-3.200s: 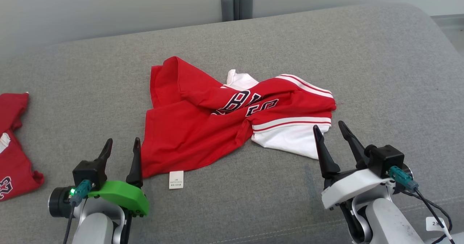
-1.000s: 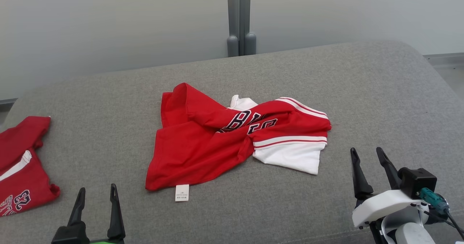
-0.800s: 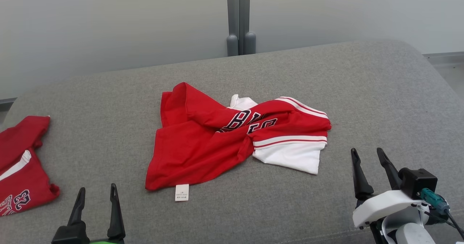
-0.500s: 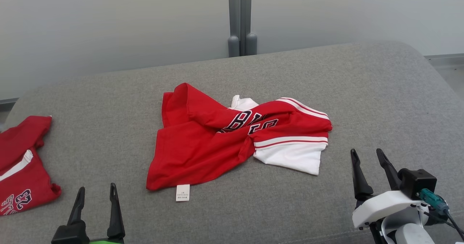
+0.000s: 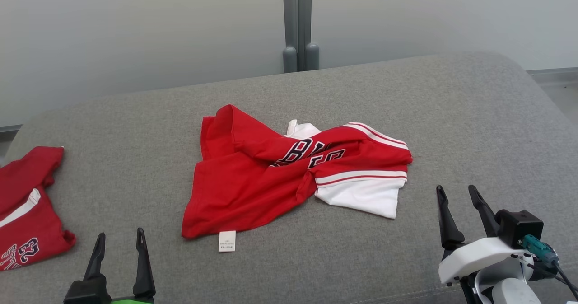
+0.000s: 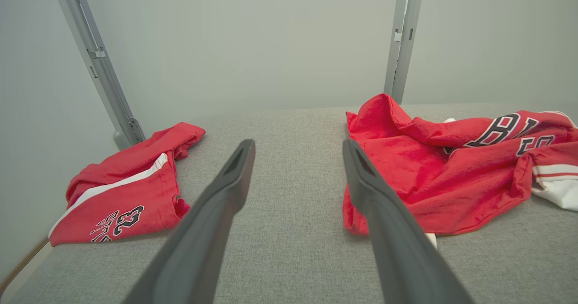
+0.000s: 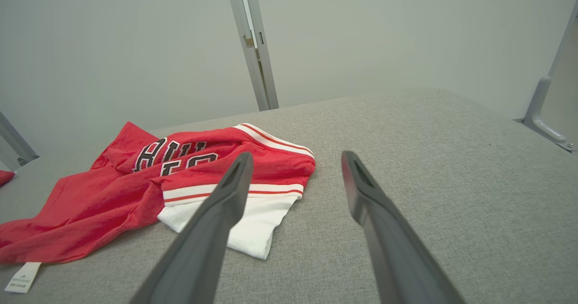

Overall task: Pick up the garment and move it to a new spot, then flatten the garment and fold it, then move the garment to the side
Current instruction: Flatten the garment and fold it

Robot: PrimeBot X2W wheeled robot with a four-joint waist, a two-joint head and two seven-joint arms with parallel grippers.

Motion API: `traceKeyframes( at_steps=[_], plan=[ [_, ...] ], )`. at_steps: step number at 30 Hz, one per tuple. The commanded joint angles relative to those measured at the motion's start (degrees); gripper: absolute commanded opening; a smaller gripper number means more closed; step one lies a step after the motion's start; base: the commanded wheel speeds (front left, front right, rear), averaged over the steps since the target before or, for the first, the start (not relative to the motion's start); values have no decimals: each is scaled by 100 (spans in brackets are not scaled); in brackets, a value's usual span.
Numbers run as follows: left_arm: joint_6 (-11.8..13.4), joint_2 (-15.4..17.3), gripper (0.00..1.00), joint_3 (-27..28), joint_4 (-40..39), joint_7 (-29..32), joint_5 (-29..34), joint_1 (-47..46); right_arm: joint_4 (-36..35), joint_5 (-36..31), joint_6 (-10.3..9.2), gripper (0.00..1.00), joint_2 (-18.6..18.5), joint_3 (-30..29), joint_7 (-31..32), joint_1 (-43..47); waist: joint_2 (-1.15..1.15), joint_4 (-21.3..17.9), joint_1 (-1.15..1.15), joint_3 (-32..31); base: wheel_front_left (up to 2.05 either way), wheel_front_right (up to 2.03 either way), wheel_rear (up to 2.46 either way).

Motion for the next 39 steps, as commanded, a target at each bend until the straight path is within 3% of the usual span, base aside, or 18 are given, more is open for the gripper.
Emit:
traceKeyframes(
  at_steps=[1,7,11,22,30,39],
  plan=[
    [-10,26,100,8,1,-2,29,-87,1,-13,0,100,-19,-9,-16,-14,0,-2,0,-5,0,0,0],
    [-49,17,100,-22,47,-2,-25,-109,42,2,0,100,-19,22,20,-48,0,-19,0,0,0,0,0],
    [-214,10,100,-182,169,-2,-75,-198,88,36,0,100,-19,109,32,-118,0,-18,0,40,0,0,0],
    [-626,284,100,-848,1504,213,-309,-984,633,95,0,100,-20,485,179,-659,0,16,0,296,0,0,0],
    [-674,493,100,-1345,2842,162,-526,-1853,1840,235,0,100,-20,697,137,-1417,0,0,0,646,0,0,0],
    [-675,597,100,-1981,3806,30,-1026,-2601,3181,656,0,100,-21,1087,-37,-2122,0,-30,0,967,0,0,0]
  ],
)
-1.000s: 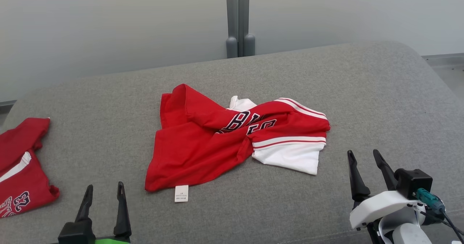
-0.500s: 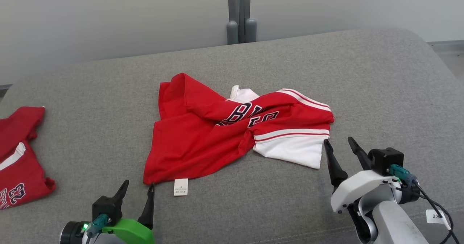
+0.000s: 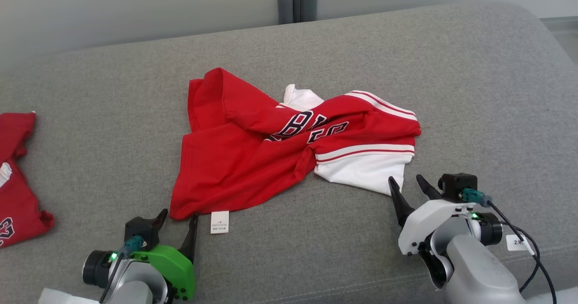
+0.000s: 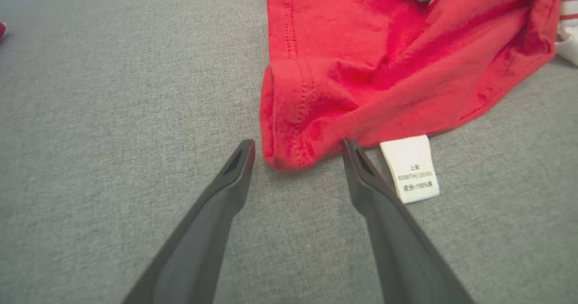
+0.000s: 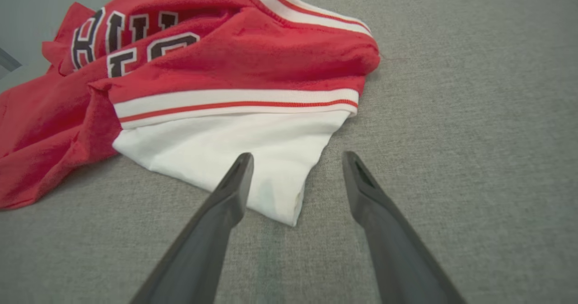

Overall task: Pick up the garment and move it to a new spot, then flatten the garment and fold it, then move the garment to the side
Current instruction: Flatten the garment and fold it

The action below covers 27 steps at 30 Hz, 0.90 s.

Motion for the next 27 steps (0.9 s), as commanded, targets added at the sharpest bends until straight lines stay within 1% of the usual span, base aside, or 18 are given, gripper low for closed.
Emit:
traceKeyframes(
  at_steps=[1,6,9,10,11,12,16,20,27],
  plan=[
    [-7,35,100,-82,97,-27,-114,-174,176,86,0,100,-24,49,-52,-128,0,-12,-1,93,0,0,0],
    [-7,31,100,-363,430,-52,-345,-432,802,349,0,100,-22,314,-118,-446,0,22,-1,184,0,0,0],
    [-7,13,100,-576,617,-51,-502,-549,1061,584,0,100,-22,566,-138,-597,0,63,-1,222,0,0,0],
    [-7,11,79,-651,669,-46,-538,-589,1108,670,0,100,-19,665,-156,-633,0,78,-1,231,0,0,0],
    [-8,16,46,-707,687,-41,-581,-622,1163,751,0,82,-20,766,-161,-651,0,92,-1,237,0,0,0],
    [-8,21,0,-824,684,-42,-669,-649,1271,907,0,0,-21,931,-179,-705,0,120,-1,241,0,0,0],
    [-8,79,0,-993,609,-44,-837,-673,1404,1127,0,0,-20,1181,-226,-777,0,156,-1,217,0,0,0],
    [-8,163,0,-1029,367,-46,-865,-583,1464,1184,0,0,-18,1279,-254,-847,0,141,-1,151,0,0,0],
    [-7,318,0,-881,-301,-45,-673,-247,951,1166,0,0,-24,1181,-266,-623,0,103,-1,-27,0,0,0]
  ],
)
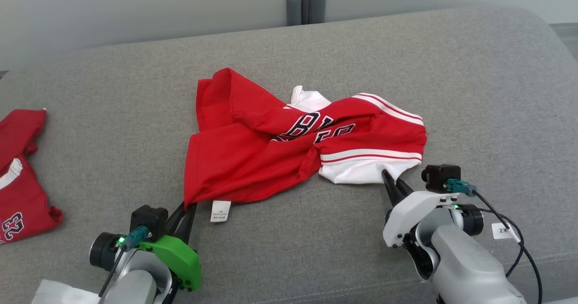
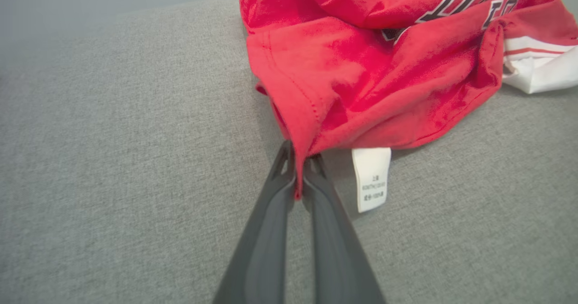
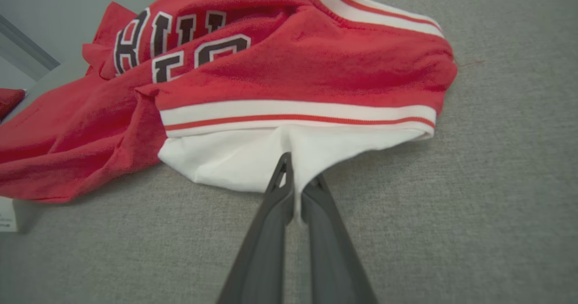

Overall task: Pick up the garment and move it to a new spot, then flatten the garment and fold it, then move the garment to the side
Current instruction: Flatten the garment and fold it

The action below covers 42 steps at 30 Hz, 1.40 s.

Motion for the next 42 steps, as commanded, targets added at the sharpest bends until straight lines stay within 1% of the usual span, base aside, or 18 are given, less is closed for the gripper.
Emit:
traceKeyframes(
  at_steps=[1,7,11,14,15,16,17,18,20,21,22,24,26,27,31,35,39,42],
  plan=[
    [-6,68,0,34,-81,0,40,70,-74,-24,0,0,-45,-44,-16,114,0,-16,0,-60,0,0,0],
    [-6,359,0,98,-883,-1,299,246,-972,284,0,0,-145,-90,-17,374,0,-21,0,-161,0,0,0],
    [-6,554,0,27,-1434,20,444,-21,-1739,733,0,0,-249,56,127,359,0,-43,0,-102,0,0,0],
    [-6,744,0,-128,-1857,215,437,-423,-2270,887,0,0,-446,179,346,76,0,-84,0,11,0,0,0],
    [-6,876,0,-198,-1982,334,497,-634,-2425,898,1,0,-484,235,433,-67,0,-107,0,71,0,0,0],
    [-5,960,0,-257,-2094,420,482,-853,-2590,959,1,0,-479,317,511,-222,0,-129,0,132,0,0,0],
    [-6,1010,0,-359,-2223,526,401,-1107,-2774,1216,2,0,-407,357,622,-377,0,-149,0,208,0,0,0],
    [-6,1116,0,-458,-2306,657,343,-1372,-2885,1430,1,0,-390,364,743,-564,0,-182,0,303,0,0,0],
    [-5,1341,0,-612,-2424,862,192,-1958,-2960,1330,-6,0,-663,467,813,-1103,0,-228,0,509,0,0,0],
    [-5,1368,0,-642,-2448,956,8,-2242,-2962,1470,-4,0,-592,497,855,-1322,0,-252,0,626,0,0,0],
    [-6,1423,0,-676,-2421,1037,-137,-2551,-2885,1534,0,0,-576,517,904,-1561,0,-262,0,728,0,0,0],
    [2,1723,0,-856,-2317,1230,-140,-3214,-2731,1411,0,0,-631,602,892,-2227,0,-311,0,995,0,0,0],
    [1,1760,0,-968,-2196,1342,-418,-3808,-2455,1457,0,0,-614,595,902,-2785,0,-327,0,1242,0,0,0],
    [1,1815,0,-1019,-2112,1406,-527,-4123,-2309,1354,0,0,-689,624,881,-3101,0,-328,0,1376,0,0,0],
    [2,2055,0,-1223,-1662,1580,-873,-5289,-1671,1436,0,0,-665,520,905,-4269,0,-325,0,1886,0,0,0],
    [1,2089,0,-1348,-1129,1663,-1262,-6218,-939,1466,0,0,-633,333,905,-5227,0,-315,0,2198,0,0,0],
    [1,2166,0,-1618,-691,1703,-1352,-7040,-182,1407,0,0,-588,211,914,-6114,0,-337,0,2274,0,0,0],
    [1,2074,0,-1730,-363,1772,-1413,-7610,436,1215,0,0,-542,140,852,-6762,0,-349,0,2276,0,0,0]
  ],
)
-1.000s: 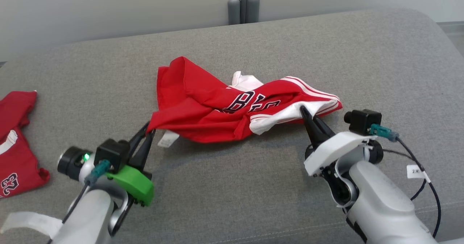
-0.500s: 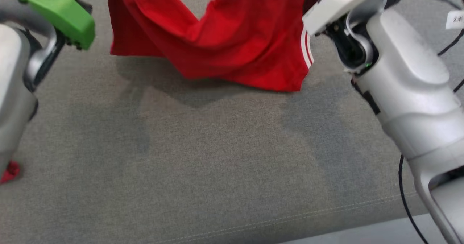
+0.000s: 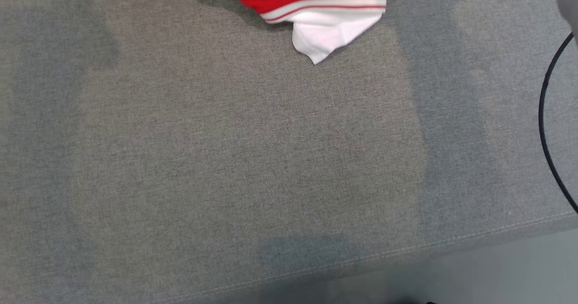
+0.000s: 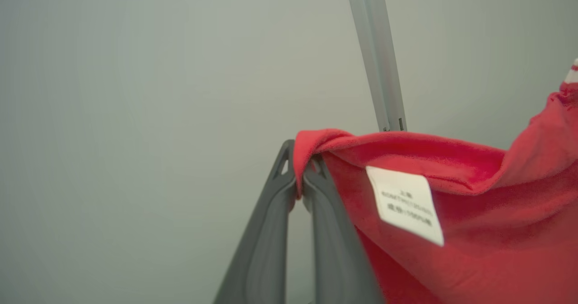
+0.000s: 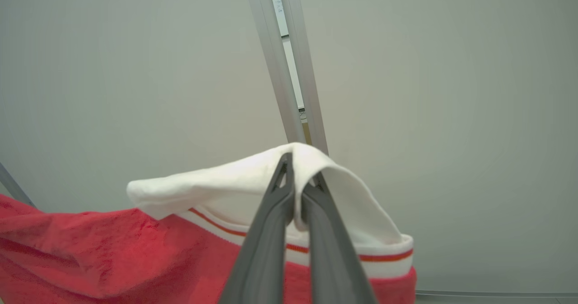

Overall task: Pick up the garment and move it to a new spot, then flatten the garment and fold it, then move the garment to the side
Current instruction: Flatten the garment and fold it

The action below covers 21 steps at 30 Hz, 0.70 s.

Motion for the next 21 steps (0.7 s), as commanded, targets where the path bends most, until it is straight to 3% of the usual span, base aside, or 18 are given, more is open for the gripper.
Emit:
traceKeyframes(
  at_steps=[1,9,14,21],
  plan=[
    [11,-27,0,-29,108,20,-21,-288,207,-73,0,0,16,-65,-83,-291,0,-39,-1,109,0,0,0],
    [35,-447,0,-20,958,-256,-1,-1470,1271,-662,0,0,244,-194,-427,-1695,0,51,-1,332,0,0,0],
    [322,-778,0,148,1269,-875,6,-1876,1371,-924,0,0,200,-302,-728,-2379,0,181,-1,699,0,0,0],
    [187,-1104,0,255,1665,-1328,-269,-1627,1410,-1100,0,0,346,-247,-861,-2165,0,290,-1,1052,0,0,0]
  ],
)
